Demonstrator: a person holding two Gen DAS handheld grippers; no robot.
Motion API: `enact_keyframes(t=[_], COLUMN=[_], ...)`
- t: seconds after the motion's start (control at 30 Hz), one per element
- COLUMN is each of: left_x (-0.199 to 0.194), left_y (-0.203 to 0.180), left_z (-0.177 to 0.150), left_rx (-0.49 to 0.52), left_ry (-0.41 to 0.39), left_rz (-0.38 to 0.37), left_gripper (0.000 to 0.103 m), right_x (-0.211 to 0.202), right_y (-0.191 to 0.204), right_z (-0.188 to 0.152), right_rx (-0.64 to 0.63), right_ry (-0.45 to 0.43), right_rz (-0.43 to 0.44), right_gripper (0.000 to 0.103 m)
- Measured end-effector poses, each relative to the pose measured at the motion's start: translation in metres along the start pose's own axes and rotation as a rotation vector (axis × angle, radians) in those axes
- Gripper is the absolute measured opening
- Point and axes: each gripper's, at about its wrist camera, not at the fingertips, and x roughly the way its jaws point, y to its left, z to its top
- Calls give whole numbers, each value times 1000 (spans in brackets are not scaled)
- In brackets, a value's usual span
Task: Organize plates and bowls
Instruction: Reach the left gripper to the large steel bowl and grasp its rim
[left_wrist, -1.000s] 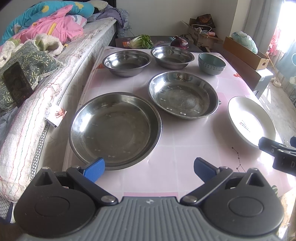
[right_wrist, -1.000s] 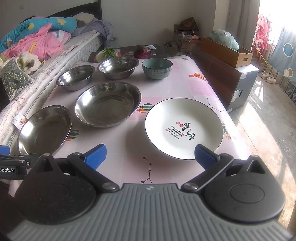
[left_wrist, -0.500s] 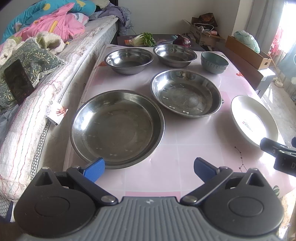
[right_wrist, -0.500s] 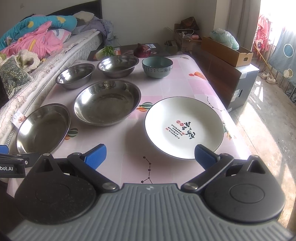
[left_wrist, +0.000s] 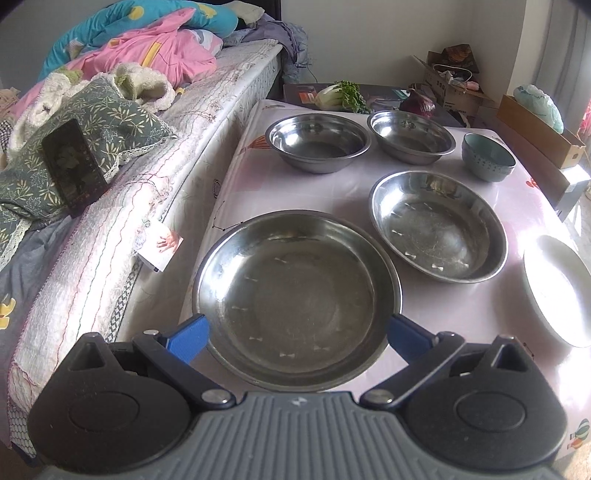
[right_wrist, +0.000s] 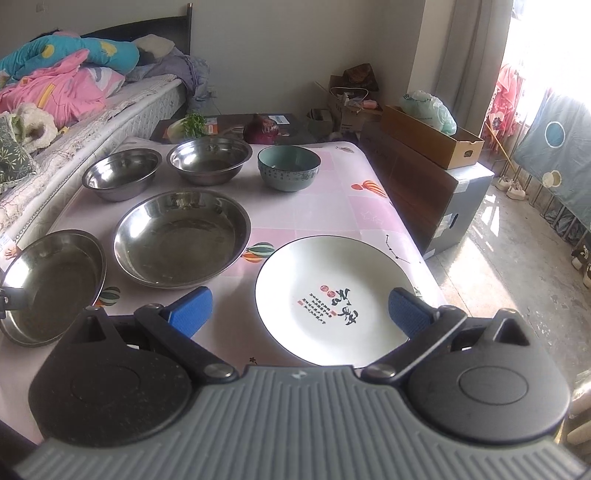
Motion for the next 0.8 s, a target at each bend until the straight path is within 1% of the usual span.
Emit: enact_keyframes(t=[0.07, 0.17, 0.2, 0.3, 0.43, 0.5, 0.63, 0.7, 0.8], left_x=[4, 9, 11, 18, 25, 30, 44, 53, 67], left_y=[7, 16, 19, 28, 38, 43, 55, 60, 64], left_z=[10, 24, 29, 46, 65, 74, 91, 101, 115], left_rx=[-13, -29, -35, -51, -64, -71, -105, -110, -96], left_ry=[-16, -37, -44, -67, -111, -138, -154, -161, -169], left_rz=[17, 27, 30, 37, 31, 17, -34, -32, -3], left_gripper=[103, 103, 103, 103, 103, 103, 103, 103, 103], right_x=[5, 11, 13, 19, 30, 38, 60, 74, 97], right_y=[1, -2, -3, -3, 12, 21, 38, 49, 65], right_z=[6, 21, 28, 44, 71, 87, 117, 130, 153], right_rx=[-16, -3, 8, 33, 0, -7, 0, -2, 1], right_ry=[-18, -54, -77, -147, -180, -199, -195, -188, -163], right_rz=[22, 144, 209, 312, 346, 378, 456, 490, 537], right_gripper=[102, 102, 102, 102, 102, 102, 102, 102, 102])
